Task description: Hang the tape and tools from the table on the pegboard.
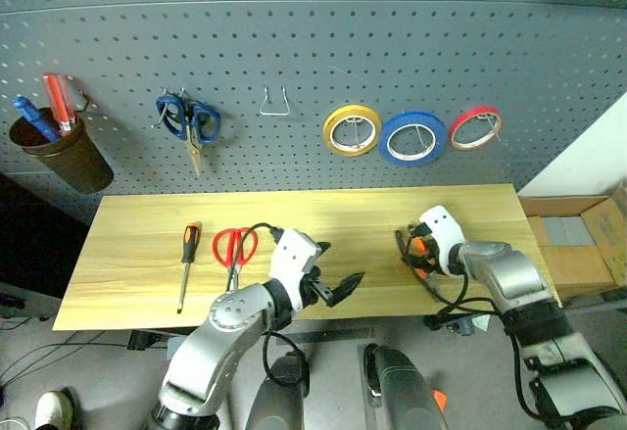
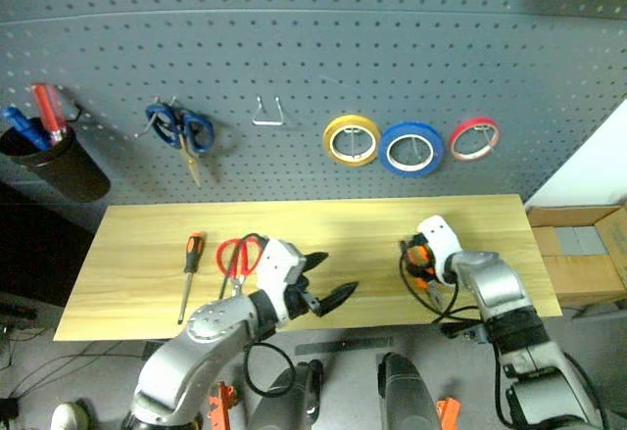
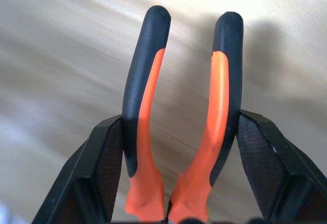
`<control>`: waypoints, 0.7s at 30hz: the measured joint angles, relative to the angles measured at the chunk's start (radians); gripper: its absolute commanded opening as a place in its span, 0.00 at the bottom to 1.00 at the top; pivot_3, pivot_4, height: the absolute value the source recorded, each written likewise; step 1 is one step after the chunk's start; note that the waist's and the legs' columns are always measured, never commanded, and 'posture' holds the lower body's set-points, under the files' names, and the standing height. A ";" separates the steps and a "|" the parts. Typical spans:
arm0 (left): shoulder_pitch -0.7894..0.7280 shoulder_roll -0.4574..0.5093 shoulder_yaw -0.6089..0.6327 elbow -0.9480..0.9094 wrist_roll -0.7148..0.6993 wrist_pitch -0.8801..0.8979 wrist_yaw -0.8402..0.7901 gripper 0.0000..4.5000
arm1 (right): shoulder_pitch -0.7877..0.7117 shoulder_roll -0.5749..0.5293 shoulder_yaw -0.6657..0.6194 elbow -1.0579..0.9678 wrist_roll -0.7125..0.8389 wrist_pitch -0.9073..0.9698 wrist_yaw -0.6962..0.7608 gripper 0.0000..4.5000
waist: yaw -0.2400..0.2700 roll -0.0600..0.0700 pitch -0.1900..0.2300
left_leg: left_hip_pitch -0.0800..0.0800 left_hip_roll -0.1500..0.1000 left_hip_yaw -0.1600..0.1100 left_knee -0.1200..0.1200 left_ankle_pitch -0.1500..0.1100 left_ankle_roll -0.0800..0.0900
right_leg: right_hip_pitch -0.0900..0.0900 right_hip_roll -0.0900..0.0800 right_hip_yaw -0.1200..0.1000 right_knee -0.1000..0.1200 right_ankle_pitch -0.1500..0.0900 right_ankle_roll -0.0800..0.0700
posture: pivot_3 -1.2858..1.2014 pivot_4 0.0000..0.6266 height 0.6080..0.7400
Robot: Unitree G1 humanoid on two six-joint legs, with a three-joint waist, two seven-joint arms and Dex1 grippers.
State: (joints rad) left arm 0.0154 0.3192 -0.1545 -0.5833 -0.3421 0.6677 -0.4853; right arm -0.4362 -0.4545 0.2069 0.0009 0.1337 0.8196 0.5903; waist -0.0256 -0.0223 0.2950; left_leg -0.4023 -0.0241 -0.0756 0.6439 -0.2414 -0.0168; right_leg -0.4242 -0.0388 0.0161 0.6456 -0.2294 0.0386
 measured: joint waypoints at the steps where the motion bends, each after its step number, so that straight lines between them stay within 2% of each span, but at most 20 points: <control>1: 0.029 -0.002 0.019 -0.037 -0.017 0.010 0.011 1.00 | 0.010 0.013 0.000 -0.055 0.006 -0.007 -0.002 0.62 | 0.001 0.000 -0.001 | 0.000 0.000 0.000 0.000 0.000 0.000 | 0.000 0.000 0.000 0.000 0.000 0.000 | 0.56 0.32 1.00; 5: 0.137 -0.007 0.082 -0.225 -0.077 0.054 0.078 1.00 | 0.027 0.122 -0.004 -0.231 0.037 -0.002 -0.051 0.62 | 0.019 0.000 -0.007 | -0.001 0.000 -0.001 0.001 0.000 -0.004 | 0.000 0.000 0.000 -0.001 0.000 0.000 | 0.58 0.26 1.00; 10: 0.153 -0.023 0.129 -0.318 -0.080 0.061 0.170 1.00 | -0.039 0.239 -0.011 -0.280 0.047 0.020 -0.134 0.62 | 0.056 0.000 -0.034 | -0.001 0.000 -0.003 0.001 0.002 -0.007 | 0.000 0.001 -0.002 -0.001 0.000 -0.001 | 0.61 0.17 1.00; 15: 0.038 -0.063 0.159 -0.308 -0.022 0.047 0.288 1.00 | -0.218 0.377 -0.044 -0.213 0.047 -0.038 -0.215 0.62 | 0.090 -0.002 -0.067 | 0.000 0.000 -0.004 0.000 0.006 -0.012 | 0.001 0.007 -0.006 0.000 0.003 -0.005 | 0.63 0.10 1.00; 21: -0.048 -0.077 0.169 -0.212 0.043 -0.024 0.334 1.00 | -0.432 0.418 -0.077 -0.024 0.029 -0.213 -0.262 0.62 | 0.115 -0.005 -0.126 | 0.003 0.000 0.000 -0.004 0.007 -0.015 | 0.002 0.014 -0.006 -0.001 0.006 -0.013 | 0.64 0.02 1.00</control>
State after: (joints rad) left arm -0.0328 0.2420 0.0143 -0.7956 -0.2987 0.6437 -0.1509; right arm -0.8681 -0.0367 0.1300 -0.0231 0.1626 0.6067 0.3283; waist 0.0898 -0.0274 0.1688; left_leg -0.3998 -0.0242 -0.0759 0.6401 -0.2339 -0.0319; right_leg -0.4223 -0.0244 0.0103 0.6443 -0.2232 0.0255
